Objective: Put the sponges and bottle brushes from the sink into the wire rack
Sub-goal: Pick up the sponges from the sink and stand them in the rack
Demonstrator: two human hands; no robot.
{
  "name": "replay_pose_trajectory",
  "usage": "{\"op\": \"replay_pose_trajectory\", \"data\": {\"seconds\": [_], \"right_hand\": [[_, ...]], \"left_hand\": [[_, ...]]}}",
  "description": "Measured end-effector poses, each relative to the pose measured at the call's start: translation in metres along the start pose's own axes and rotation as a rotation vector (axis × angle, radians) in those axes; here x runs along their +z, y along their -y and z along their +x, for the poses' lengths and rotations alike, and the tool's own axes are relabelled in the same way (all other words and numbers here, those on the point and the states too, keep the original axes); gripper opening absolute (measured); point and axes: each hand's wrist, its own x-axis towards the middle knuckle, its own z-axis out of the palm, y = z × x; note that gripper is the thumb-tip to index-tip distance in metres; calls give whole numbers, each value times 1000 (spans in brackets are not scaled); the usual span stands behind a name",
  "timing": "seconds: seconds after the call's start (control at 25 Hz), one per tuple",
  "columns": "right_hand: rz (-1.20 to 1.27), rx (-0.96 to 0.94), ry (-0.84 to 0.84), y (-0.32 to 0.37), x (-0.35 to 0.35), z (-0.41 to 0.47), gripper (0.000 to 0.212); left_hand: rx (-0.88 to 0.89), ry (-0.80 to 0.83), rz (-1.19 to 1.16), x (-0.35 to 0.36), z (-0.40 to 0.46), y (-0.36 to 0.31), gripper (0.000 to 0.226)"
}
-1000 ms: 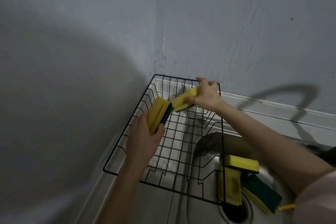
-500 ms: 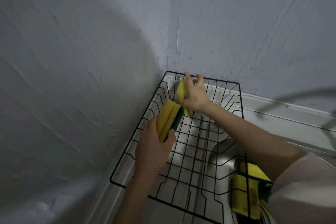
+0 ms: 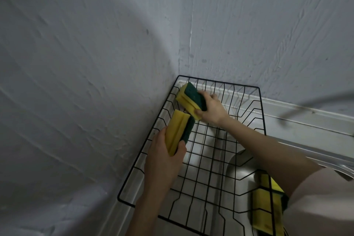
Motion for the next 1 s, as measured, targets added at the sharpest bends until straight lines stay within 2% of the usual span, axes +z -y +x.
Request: {"op": "replay_pose_trajectory", "data": {"seconds": [0.12, 0.28, 0.44, 0.64, 0.76, 0.92, 1.0], "right_hand": [[-83, -40, -65, -3, -6, -3, 69], [-285, -65, -16, -11, -2, -5, 67], [-242, -103, -42, -14, 9, -2, 57], [-368, -114, -50, -15, 9, -2, 58], [-250, -111, -70, -6, 0, -9, 57], [137, -60, -45, 11, -21, -35, 49], [262, -32, -17, 20, -27, -52, 48]], "left_hand": [[-4, 9, 3, 2, 2, 1, 56], [-12, 22, 1, 4, 1, 2, 55], [-32, 29, 7, 4, 1, 3, 51], [-51, 38, -2, 4, 3, 1, 52], [-55, 52, -18, 5, 3, -2, 49], [-50, 69, -118, 8, 5, -13, 37], [-106, 87, -238, 12, 10, -17, 36]]}}
